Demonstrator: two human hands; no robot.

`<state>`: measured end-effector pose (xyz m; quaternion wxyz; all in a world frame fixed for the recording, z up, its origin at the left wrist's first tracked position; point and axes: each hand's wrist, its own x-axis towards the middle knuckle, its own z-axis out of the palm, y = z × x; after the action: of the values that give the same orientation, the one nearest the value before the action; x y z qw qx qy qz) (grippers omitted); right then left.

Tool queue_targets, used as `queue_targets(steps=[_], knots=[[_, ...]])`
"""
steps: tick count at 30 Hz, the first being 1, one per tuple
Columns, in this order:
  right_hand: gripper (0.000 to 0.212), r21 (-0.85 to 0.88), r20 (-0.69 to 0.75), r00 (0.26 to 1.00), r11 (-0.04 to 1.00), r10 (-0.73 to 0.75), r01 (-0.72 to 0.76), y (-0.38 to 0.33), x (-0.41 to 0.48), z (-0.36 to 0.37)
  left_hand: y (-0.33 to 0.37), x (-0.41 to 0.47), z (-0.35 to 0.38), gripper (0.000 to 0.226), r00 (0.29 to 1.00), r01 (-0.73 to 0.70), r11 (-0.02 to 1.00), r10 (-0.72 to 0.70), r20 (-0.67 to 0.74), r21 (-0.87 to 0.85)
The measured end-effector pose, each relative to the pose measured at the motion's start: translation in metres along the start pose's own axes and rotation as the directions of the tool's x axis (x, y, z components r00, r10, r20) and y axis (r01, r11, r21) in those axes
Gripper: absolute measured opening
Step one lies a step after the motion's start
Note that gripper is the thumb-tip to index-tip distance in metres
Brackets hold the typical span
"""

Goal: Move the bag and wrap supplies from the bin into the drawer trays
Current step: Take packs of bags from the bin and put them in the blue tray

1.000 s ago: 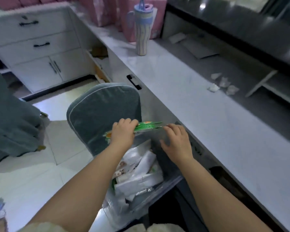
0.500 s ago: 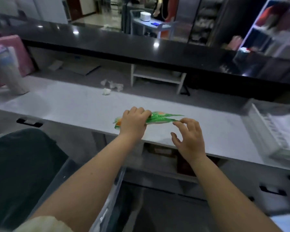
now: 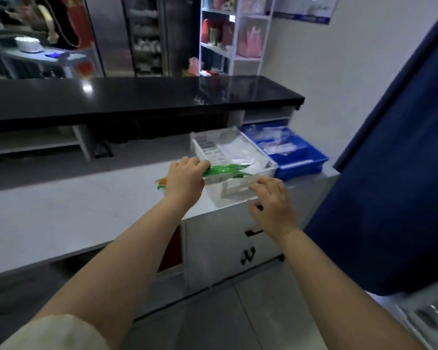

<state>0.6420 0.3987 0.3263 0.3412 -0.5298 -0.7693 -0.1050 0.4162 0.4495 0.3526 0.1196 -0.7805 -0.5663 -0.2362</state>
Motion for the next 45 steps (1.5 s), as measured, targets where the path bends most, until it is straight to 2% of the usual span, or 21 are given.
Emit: queue_targets(steps=[5, 10, 18, 24, 28, 35, 39, 42, 45], knots=[[0.029, -0.057, 0.073, 0.997, 0.998, 0.04, -0.036, 0.098, -0.009, -0.025, 0.084, 0.06, 0.045, 0.037, 0.998, -0.061, 0.998, 0.062, 0.031, -0.024], [0.033, -0.077, 0.098, 0.994, 0.996, 0.046, -0.039, 0.166, 0.014, -0.025, 0.117, 0.121, 0.077, 0.037, 0.997, -0.083, 0.996, 0.083, 0.002, -0.03], [0.033, -0.079, 0.04, 0.999, 0.997, 0.015, -0.012, 0.253, 0.107, 0.028, 0.104, 0.243, 0.14, 0.04, 0.995, -0.077, 0.997, 0.078, -0.054, 0.019], [0.03, -0.092, 0.152, 0.988, 0.996, 0.024, -0.01, 0.317, 0.186, 0.075, 0.092, 0.343, 0.202, 0.04, 0.997, -0.063, 0.998, 0.061, -0.056, -0.027], [0.033, -0.128, 0.169, 0.985, 0.992, 0.026, -0.004, 0.367, 0.236, 0.099, 0.09, 0.406, 0.238, 0.038, 0.996, -0.07, 0.997, 0.068, -0.057, -0.036], [0.031, -0.04, 0.242, 0.969, 0.998, -0.04, 0.051, 0.429, 0.287, 0.154, 0.087, 0.46, 0.287, 0.036, 0.998, -0.06, 0.998, 0.059, -0.035, -0.01], [0.03, 0.036, 0.326, 0.938, 0.994, -0.113, 0.107, 0.464, 0.317, 0.19, 0.084, 0.474, 0.305, 0.038, 1.0, 0.003, 1.0, -0.003, -0.013, 0.022], [0.031, 0.088, 0.411, 0.885, 0.976, -0.219, 0.201, 0.486, 0.342, 0.214, 0.082, 0.48, 0.314, 0.038, 0.999, 0.042, 0.998, -0.041, -0.014, 0.044], [0.046, 0.161, 0.497, 0.812, 0.952, -0.307, 0.262, 0.505, 0.365, 0.238, 0.083, 0.487, 0.318, 0.038, 0.996, 0.083, 0.992, -0.082, -0.014, 0.097]])
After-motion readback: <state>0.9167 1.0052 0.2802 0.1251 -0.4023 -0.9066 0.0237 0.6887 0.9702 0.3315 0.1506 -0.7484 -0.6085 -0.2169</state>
